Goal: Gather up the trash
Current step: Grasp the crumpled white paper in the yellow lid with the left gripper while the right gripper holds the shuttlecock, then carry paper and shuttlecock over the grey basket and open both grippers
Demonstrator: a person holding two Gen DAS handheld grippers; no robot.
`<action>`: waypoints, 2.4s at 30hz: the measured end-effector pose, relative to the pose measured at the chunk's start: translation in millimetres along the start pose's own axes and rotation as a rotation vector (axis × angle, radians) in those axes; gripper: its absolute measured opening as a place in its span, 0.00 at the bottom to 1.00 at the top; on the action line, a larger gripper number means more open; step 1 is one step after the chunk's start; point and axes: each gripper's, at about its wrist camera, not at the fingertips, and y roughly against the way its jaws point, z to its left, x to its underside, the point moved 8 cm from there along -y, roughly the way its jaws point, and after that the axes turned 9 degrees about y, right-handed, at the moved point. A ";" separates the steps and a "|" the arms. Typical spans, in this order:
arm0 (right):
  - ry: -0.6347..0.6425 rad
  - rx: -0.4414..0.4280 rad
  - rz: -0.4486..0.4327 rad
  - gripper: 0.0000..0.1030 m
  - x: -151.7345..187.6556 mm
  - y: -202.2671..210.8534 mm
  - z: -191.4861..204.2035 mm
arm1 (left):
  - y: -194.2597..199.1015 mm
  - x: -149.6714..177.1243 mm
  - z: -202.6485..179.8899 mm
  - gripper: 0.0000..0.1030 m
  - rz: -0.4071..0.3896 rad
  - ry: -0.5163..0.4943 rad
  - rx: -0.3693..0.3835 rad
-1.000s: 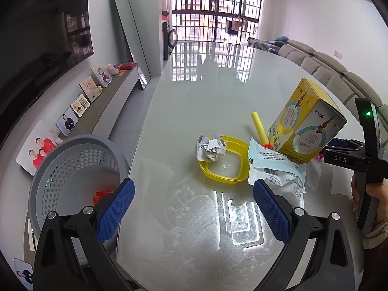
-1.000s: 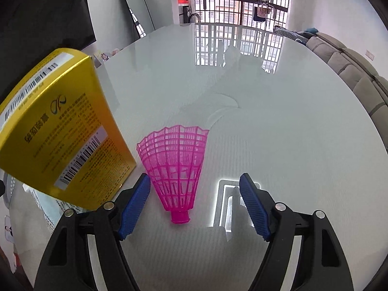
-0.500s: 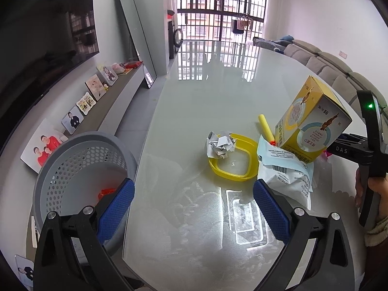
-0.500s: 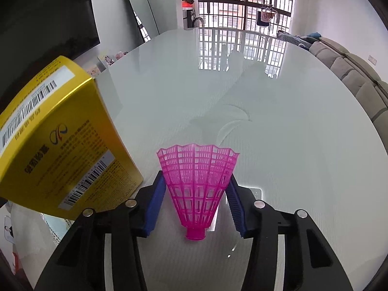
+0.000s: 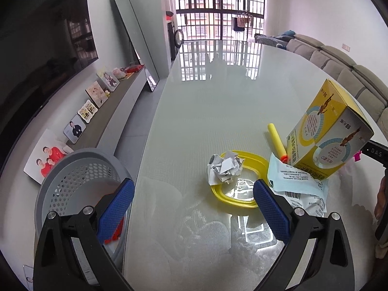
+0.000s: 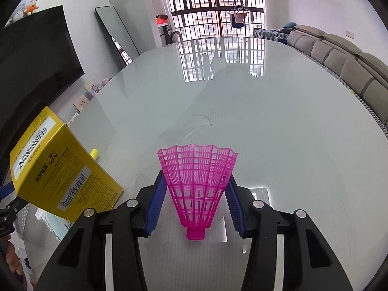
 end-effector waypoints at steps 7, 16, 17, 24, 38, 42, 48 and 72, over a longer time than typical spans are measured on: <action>-0.047 -0.018 -0.001 0.45 0.7 2.8 -13.2 | -20.0 -8.2 -7.1 0.94 0.011 -0.027 -0.034; -0.046 -0.034 -0.014 0.45 2.1 9.0 -18.3 | -31.2 -8.2 -18.4 0.76 0.015 -0.066 -0.049; -0.046 -0.034 -0.013 0.45 2.3 9.0 -18.6 | -32.8 -10.1 -18.6 0.72 0.018 -0.069 -0.049; -0.044 -0.040 -0.012 0.45 0.5 9.6 -19.1 | -30.2 -9.8 -26.7 0.41 0.025 -0.081 -0.022; -0.041 -0.043 -0.012 0.45 0.6 9.1 -17.3 | -15.7 -20.5 -17.6 0.24 0.002 -0.063 -0.011; -0.041 -0.045 -0.013 0.45 0.7 9.6 -16.7 | -9.9 -22.1 -15.4 0.24 -0.005 -0.054 -0.006; -0.044 -0.042 -0.014 0.45 3.0 12.1 -17.2 | 3.1 -20.3 -12.7 0.24 -0.019 -0.045 0.006; -0.050 -0.079 -0.012 0.45 95.4 97.2 108.5 | 52.1 29.8 82.4 0.24 -0.029 0.033 0.022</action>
